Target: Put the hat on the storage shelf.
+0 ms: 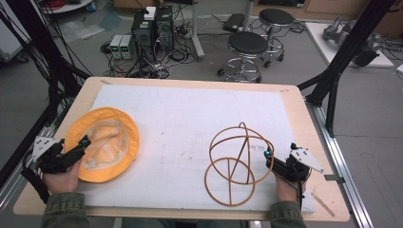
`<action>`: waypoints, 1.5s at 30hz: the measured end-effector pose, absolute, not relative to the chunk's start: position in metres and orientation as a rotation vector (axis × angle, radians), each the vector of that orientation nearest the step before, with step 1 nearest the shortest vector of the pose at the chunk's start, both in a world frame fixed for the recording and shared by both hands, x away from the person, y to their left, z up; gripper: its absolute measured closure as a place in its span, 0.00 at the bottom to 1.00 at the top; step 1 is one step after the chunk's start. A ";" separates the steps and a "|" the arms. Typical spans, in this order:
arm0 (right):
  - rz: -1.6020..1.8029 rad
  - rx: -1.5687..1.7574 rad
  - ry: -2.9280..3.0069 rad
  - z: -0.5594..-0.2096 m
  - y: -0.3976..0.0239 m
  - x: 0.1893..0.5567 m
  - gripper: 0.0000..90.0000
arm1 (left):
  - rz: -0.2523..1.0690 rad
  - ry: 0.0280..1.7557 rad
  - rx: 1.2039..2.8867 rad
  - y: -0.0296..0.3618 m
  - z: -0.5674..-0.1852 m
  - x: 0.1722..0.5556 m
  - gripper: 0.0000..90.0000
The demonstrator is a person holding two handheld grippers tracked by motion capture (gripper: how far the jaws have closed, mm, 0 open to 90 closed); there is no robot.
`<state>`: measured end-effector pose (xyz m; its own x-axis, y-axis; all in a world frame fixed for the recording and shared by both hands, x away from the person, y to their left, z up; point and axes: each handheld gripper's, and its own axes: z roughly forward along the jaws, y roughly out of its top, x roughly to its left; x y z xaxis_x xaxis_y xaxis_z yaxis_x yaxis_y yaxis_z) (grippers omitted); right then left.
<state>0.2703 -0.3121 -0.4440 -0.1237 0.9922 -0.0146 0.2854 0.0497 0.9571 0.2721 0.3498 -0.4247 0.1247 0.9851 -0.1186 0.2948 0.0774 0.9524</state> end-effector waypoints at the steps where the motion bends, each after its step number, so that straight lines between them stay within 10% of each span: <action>1: 1.123 1.342 1.531 -0.444 -0.312 0.270 0.13 | 0.873 1.345 1.411 0.350 -0.425 0.272 0.56; 8: 1.117 1.347 1.536 -0.445 -0.312 0.271 0.13 | 0.870 1.258 1.391 0.349 -0.421 0.265 0.94; 45: 1.121 1.371 1.530 -0.445 -0.315 0.272 0.13 | 1.069 1.037 1.314 0.322 -0.394 0.246 0.97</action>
